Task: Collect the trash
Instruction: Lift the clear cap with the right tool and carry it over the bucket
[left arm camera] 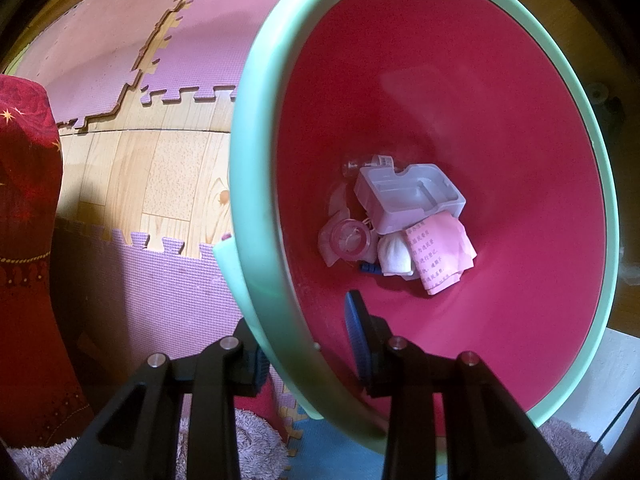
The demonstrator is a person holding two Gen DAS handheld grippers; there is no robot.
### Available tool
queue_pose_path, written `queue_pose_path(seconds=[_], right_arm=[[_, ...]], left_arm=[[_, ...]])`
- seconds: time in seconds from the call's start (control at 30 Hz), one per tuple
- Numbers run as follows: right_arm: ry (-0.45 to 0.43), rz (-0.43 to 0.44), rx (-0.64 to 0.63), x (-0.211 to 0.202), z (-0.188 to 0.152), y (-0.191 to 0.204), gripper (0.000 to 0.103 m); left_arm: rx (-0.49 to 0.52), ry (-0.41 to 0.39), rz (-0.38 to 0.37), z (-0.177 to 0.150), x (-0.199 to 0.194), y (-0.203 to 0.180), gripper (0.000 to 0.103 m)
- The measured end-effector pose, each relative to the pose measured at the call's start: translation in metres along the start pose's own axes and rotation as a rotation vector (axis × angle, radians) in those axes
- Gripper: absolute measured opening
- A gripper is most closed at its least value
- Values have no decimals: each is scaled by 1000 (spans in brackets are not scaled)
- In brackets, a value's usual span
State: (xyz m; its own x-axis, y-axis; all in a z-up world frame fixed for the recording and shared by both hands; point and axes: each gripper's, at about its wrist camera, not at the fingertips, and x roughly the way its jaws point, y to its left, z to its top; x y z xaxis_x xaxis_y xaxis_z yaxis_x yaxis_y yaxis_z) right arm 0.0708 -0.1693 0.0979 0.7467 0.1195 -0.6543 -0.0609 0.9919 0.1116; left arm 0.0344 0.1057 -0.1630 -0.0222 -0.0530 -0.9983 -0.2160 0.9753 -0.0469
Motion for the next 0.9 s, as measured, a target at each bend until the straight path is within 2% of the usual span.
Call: queue_pose_path(seconds=[0.3, 0.57, 0.9], right_arm=[[107, 52, -39, 20, -37, 26, 8], [133, 80, -115, 26, -58, 50, 8], [207, 141, -184, 40, -88, 74, 8]], left_arm=[[0, 0, 0, 0, 0, 0, 35], [0, 0, 0, 0, 0, 0, 35], [0, 0, 0, 0, 0, 0, 35]])
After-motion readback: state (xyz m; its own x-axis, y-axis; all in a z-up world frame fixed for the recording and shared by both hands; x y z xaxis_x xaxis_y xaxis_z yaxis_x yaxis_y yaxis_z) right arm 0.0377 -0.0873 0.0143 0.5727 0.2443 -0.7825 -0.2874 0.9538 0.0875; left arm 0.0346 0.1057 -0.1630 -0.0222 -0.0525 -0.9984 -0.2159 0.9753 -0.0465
